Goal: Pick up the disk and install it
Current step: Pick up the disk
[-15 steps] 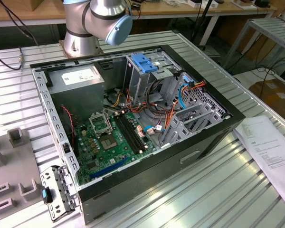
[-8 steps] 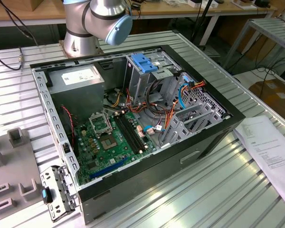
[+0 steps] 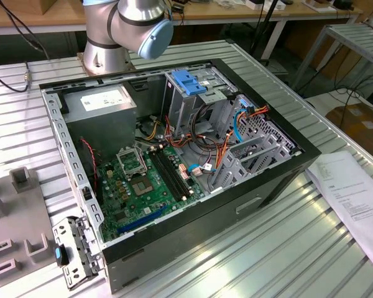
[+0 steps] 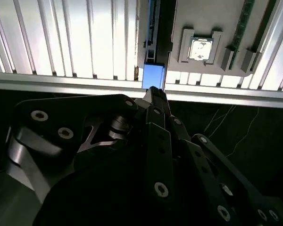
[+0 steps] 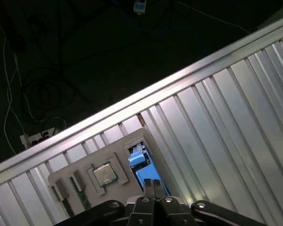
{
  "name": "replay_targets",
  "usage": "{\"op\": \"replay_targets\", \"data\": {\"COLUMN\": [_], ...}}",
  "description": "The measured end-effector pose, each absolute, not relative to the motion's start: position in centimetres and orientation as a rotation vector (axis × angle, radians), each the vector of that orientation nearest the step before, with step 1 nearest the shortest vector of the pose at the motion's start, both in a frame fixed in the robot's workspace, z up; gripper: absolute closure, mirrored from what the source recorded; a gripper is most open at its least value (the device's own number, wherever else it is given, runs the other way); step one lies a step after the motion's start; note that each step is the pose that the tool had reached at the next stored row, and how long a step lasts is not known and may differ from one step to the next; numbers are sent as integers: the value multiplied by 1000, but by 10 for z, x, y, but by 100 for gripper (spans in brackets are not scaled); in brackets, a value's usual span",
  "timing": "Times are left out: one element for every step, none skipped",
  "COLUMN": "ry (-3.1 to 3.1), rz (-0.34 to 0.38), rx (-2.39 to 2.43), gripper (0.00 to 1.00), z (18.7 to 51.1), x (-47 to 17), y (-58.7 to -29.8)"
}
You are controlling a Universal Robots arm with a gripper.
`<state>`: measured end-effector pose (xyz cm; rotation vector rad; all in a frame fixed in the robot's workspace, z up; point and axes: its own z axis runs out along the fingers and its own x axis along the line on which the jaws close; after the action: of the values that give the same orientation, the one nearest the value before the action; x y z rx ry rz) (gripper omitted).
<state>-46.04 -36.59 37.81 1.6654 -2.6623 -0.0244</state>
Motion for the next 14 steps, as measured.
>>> {"op": "replay_targets", "data": {"ry": [-2632, -2613, -2597, -2574, -2554, -2536, -2518, -2494, -2468, -2438, -2415, -2398, -2384, -2375], "rz": [-24, -24, -23, -23, -23, -23, -22, -22, -21, -20, -19, -18, -17, -16], "rx": [1713, 1742, 1766, 1799, 1828, 1854, 1878, 1910, 1944, 1982, 2011, 2033, 2049, 2061], "gripper": [89, 89, 89, 89, 89, 89, 83, 76, 71, 64, 58, 52, 52, 52], "z": [377, 377, 376, 376, 375, 375, 374, 373, 372, 371, 370, 369, 369, 368], "x": [-460, -460, -460, -460, -460, -460, -460, -460, -460, -460, -460, -460, -460, -460], "y": [-366, -366, -366, -366, -366, -366, -366, -366, -366, -366, -366, -366, -366, -367]}}
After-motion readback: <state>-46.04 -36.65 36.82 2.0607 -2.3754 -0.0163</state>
